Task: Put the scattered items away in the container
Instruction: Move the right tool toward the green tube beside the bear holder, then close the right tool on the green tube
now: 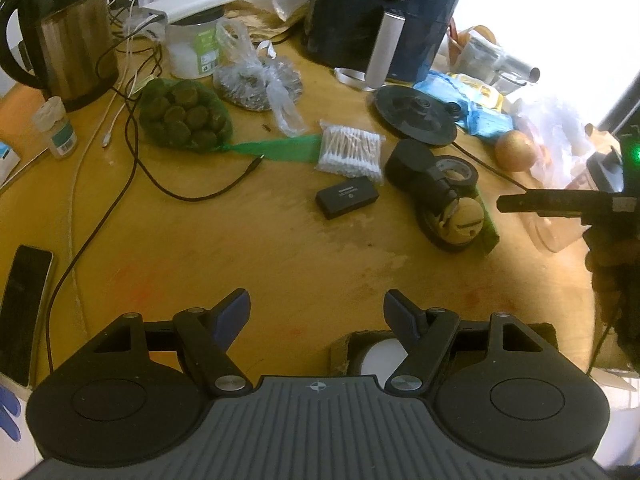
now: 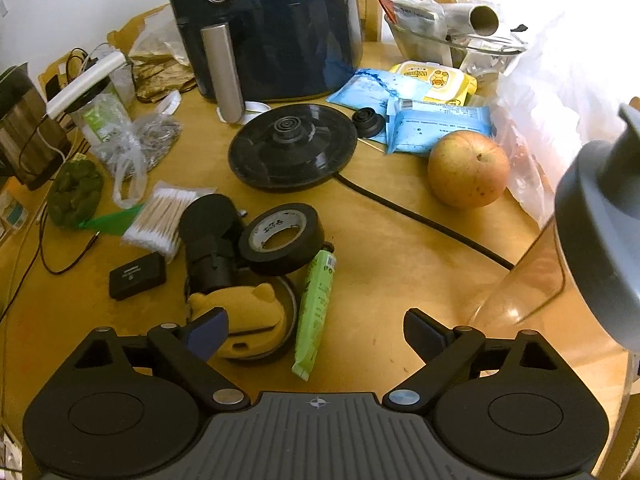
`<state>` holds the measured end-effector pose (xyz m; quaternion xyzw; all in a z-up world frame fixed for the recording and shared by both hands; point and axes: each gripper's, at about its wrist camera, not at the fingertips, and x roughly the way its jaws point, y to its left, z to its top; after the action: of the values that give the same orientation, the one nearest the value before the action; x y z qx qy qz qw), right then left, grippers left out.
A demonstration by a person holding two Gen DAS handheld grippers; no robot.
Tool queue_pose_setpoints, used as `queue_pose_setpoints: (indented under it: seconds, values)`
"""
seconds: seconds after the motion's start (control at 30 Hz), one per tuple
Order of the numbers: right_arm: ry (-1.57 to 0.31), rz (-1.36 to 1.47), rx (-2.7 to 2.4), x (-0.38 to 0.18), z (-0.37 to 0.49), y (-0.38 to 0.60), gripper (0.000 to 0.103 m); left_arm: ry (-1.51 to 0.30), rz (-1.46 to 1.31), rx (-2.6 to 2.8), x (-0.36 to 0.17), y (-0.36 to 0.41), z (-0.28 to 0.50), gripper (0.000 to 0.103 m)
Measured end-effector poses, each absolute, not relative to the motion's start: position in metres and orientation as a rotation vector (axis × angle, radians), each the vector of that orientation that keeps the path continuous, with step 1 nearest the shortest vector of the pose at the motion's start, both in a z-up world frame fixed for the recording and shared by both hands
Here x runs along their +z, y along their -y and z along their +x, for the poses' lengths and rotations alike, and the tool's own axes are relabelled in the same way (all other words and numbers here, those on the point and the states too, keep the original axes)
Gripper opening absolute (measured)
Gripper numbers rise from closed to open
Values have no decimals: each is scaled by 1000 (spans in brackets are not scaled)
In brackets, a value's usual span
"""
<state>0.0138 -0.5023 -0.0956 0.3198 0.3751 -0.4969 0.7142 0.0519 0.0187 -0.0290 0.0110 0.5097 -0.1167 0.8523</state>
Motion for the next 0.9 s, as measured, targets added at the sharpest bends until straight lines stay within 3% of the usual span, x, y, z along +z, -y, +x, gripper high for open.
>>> queue_pose_setpoints:
  seconds: [0.3,0.9]
  values:
    - [-854,761,-1125,-114,17,528,77,-1085,10,-214,-30,-29,53,73]
    - [-939,816,-1092,-145,35,559,25,-1100,-5,-175,-33,-41,56,73]
